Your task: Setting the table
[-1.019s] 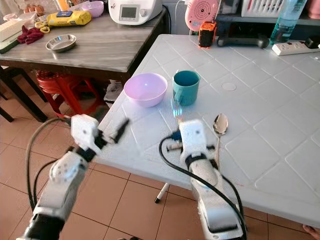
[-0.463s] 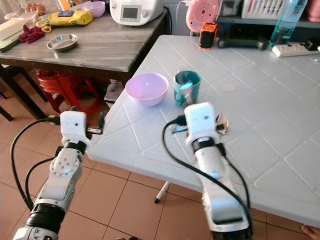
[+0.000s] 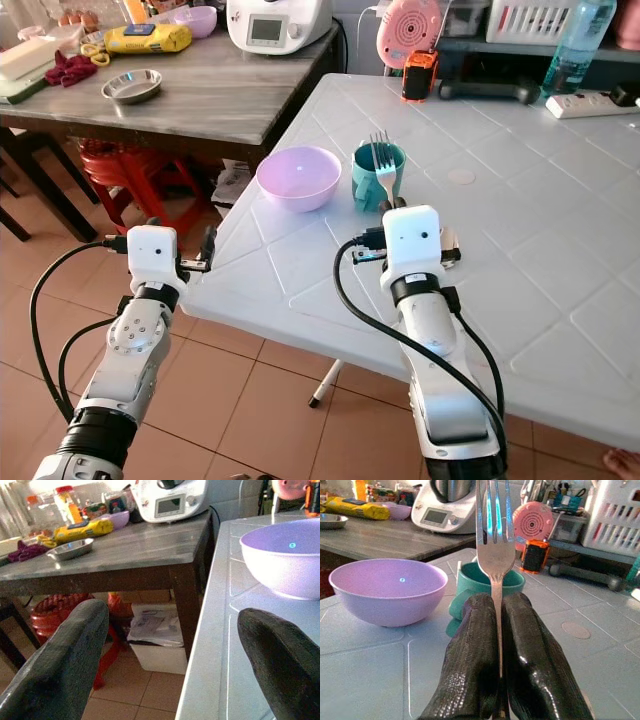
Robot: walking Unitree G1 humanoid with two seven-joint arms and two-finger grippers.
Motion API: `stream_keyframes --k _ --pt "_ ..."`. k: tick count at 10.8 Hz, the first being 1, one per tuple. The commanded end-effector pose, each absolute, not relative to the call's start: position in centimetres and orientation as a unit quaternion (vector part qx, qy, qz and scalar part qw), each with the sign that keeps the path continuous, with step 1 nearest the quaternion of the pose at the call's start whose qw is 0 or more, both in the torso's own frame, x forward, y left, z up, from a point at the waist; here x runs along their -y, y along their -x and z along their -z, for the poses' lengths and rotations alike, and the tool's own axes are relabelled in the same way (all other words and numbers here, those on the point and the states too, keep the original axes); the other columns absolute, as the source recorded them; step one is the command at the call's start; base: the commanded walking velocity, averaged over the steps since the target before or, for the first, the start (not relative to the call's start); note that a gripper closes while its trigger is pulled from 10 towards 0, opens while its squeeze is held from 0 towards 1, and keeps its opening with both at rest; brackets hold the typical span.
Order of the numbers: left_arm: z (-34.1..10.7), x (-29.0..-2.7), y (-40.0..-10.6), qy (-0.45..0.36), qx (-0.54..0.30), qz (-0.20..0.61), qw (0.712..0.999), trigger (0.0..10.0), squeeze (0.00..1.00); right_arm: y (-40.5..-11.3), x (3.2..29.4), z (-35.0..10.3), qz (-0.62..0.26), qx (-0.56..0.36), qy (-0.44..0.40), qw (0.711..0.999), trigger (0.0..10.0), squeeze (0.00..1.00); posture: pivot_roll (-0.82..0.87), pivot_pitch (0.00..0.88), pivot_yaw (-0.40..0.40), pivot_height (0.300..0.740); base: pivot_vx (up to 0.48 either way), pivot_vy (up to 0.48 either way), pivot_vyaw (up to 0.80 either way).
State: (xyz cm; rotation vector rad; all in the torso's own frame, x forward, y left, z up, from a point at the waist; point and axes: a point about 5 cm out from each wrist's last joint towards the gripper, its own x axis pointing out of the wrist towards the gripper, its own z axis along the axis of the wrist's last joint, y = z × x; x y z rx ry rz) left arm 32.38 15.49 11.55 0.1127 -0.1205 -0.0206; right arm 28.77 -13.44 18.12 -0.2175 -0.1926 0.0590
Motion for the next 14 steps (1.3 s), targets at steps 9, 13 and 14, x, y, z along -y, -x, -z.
stream_keyframes --k 9,13,14 --pt "-11.62 -15.40 -32.54 -0.064 0.059 0.030 0.996 10.0 0.00 -28.65 13.24 -17.86 -0.026 0.103 0.091 0.990 10.0 0.00 -0.08 0.067 0.111 0.740 0.000 0.432 -0.18" --pt "-11.74 -15.37 -32.73 -0.067 0.059 0.033 0.995 10.0 0.00 -28.85 13.26 -17.72 -0.025 0.104 0.088 0.990 10.0 0.00 -0.08 0.058 0.118 0.740 0.000 0.458 0.00" --pt "-11.73 -15.34 -32.75 -0.068 0.059 0.033 0.995 10.0 0.00 -28.82 13.15 -17.67 -0.026 0.104 0.087 0.990 10.0 0.00 -0.08 0.057 0.118 0.740 0.000 0.461 0.00"
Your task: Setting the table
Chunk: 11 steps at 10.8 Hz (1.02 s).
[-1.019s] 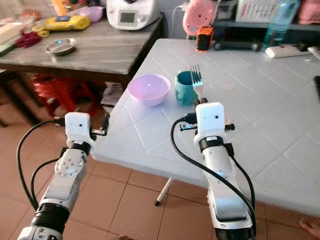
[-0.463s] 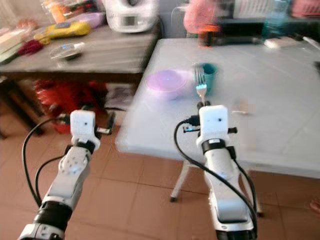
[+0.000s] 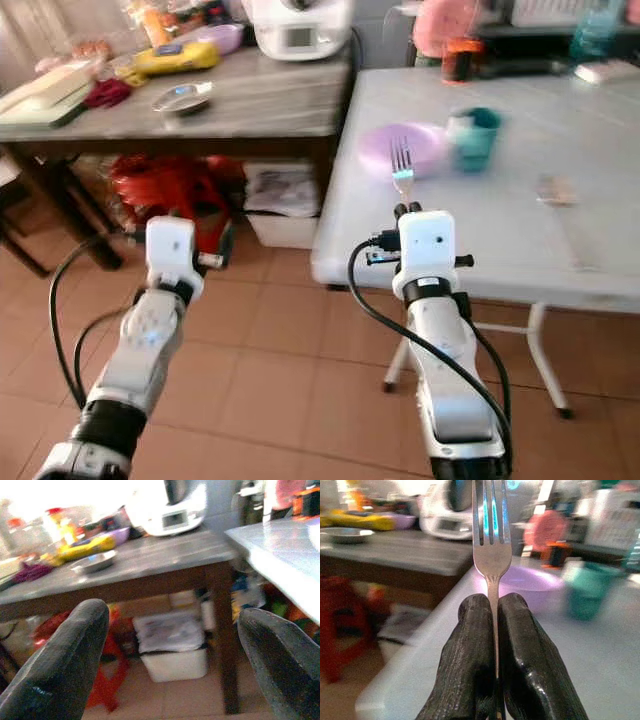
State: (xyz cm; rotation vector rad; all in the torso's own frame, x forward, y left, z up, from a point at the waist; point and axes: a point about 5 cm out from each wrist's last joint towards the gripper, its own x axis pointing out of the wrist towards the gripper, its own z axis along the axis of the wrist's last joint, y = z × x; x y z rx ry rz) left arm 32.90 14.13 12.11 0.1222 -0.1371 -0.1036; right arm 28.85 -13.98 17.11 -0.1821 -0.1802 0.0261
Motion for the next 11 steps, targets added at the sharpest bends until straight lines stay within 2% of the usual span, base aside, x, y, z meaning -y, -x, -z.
stream_keyframes --k 1,6,11 --pt "-11.70 -15.30 -32.75 -0.068 0.058 0.035 0.995 10.0 0.00 -28.83 13.12 -17.64 -0.027 0.104 0.087 0.990 10.0 0.00 -0.08 0.054 0.119 0.740 0.000 0.458 -0.42" --pt "-11.55 -14.94 -32.71 -0.065 0.056 0.038 0.996 10.0 0.00 -28.95 13.14 -17.52 -0.028 0.105 0.087 0.990 10.0 0.00 -0.08 0.055 0.117 0.740 0.000 0.469 -0.49" --pt "-11.39 -14.57 -32.55 -0.062 0.054 0.042 0.996 10.0 0.00 -28.74 12.98 -17.48 -0.029 0.106 0.086 0.990 10.0 0.00 -0.09 0.070 0.125 0.740 0.000 0.480 0.00"
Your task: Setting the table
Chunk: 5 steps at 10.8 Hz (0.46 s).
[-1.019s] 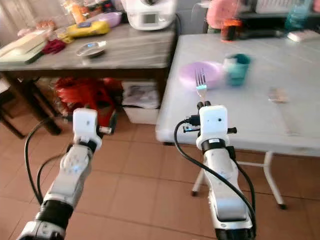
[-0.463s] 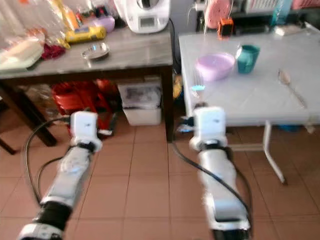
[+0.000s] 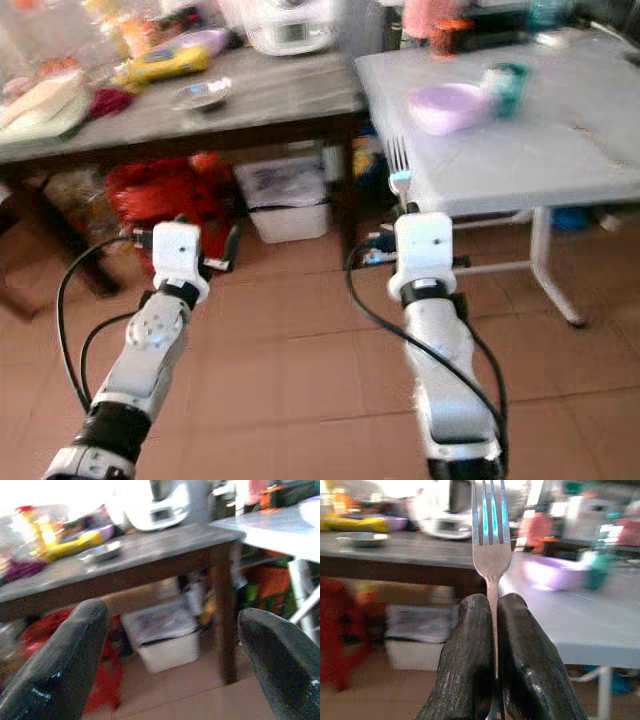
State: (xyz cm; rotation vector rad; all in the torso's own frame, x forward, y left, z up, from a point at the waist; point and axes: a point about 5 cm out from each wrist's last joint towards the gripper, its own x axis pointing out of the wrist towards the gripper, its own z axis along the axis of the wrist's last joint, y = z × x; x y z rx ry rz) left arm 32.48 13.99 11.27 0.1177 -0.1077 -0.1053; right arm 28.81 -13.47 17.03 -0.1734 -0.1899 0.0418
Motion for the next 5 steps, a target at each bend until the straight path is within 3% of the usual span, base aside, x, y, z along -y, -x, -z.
stream_keyframes --k 1,2,5 --pt "-11.47 -14.46 -32.61 -0.061 0.054 0.043 0.996 10.0 0.00 -28.78 13.01 -17.49 -0.029 0.107 0.089 0.990 10.0 0.00 -0.08 0.069 0.126 0.740 0.000 0.480 0.00" --pt "-11.56 -14.39 -32.63 -0.062 0.057 0.044 0.995 10.0 0.00 -28.81 13.06 -17.48 -0.028 0.108 0.092 0.990 10.0 0.00 -0.08 0.068 0.125 0.740 0.000 0.480 0.00" --pt "-11.96 -13.94 -32.35 -0.061 0.074 0.065 0.993 10.0 0.00 -28.73 12.99 -17.32 -0.031 0.106 0.098 0.989 10.0 0.00 -0.08 0.063 0.121 0.740 0.000 0.000 0.00"
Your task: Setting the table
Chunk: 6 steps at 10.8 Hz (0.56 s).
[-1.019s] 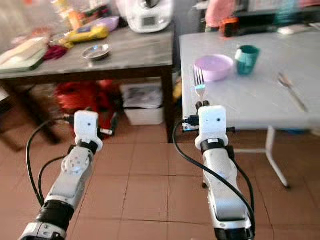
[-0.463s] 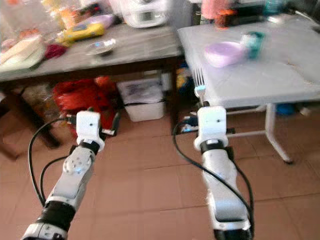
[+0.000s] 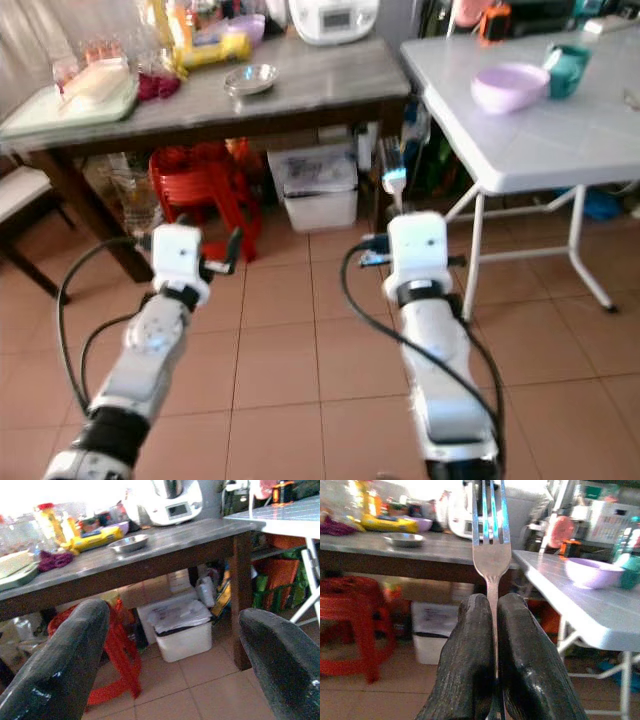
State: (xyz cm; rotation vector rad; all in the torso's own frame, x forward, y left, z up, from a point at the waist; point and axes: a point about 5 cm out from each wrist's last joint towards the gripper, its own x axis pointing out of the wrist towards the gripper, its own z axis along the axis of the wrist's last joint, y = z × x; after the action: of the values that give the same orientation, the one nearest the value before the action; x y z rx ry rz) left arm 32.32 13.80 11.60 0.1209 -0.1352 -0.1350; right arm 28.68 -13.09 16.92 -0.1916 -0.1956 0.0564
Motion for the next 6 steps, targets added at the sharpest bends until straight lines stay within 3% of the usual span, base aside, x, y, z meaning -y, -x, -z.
stream_keyframes --k 1,4,6 --pt "-12.11 -13.76 -32.40 -0.053 0.076 0.068 0.993 10.0 0.00 -28.80 12.97 -17.39 -0.033 0.107 0.100 0.989 10.0 0.00 -0.08 0.061 0.117 0.740 0.000 0.000 0.00" --pt "-12.23 -13.54 -32.32 -0.041 0.079 0.083 0.993 10.0 0.00 -28.71 12.98 -17.47 -0.035 0.111 0.104 0.988 10.0 0.00 -0.09 0.060 0.118 0.740 0.000 0.000 0.00" --pt "-12.17 -13.49 -32.35 -0.037 0.077 0.086 0.993 10.0 0.00 -28.70 12.84 -17.52 -0.038 0.113 0.105 0.987 10.0 0.00 -0.09 0.058 0.120 0.740 0.298 0.000 0.00"
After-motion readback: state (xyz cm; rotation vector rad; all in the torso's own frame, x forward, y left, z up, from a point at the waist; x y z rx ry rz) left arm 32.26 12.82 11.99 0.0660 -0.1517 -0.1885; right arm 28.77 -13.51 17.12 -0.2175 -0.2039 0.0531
